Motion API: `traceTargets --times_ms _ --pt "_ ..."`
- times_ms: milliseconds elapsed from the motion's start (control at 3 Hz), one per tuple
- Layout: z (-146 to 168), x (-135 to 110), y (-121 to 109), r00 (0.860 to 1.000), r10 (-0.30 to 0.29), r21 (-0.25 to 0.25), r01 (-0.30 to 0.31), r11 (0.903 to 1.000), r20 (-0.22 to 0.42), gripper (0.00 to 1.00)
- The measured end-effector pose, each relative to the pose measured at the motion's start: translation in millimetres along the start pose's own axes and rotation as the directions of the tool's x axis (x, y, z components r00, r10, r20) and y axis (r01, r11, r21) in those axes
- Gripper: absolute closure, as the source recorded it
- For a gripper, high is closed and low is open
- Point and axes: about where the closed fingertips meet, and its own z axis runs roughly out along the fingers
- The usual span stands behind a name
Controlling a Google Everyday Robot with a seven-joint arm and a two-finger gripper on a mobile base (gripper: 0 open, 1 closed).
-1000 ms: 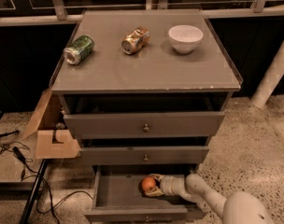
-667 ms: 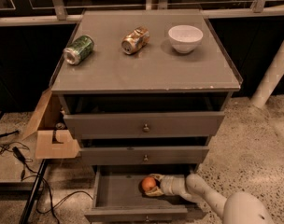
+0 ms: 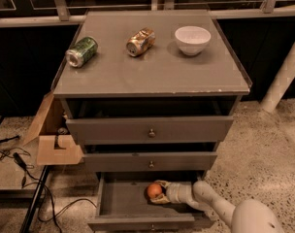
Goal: Place orange into bottom drawer
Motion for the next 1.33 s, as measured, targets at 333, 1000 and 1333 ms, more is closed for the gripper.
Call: traceTargets --times_ms 333,1000,1333 --pt "0 0 0 1.0 0.0 0.0 0.0 1.0 0.0 0.05" --pt "-1 0 0 1.0 -0.002 0.003 0.002 1.0 -0.006 0.0" --pt "-11 3 -2 0.997 -0.026 0.036 0.028 0.999 -0.069 0.0"
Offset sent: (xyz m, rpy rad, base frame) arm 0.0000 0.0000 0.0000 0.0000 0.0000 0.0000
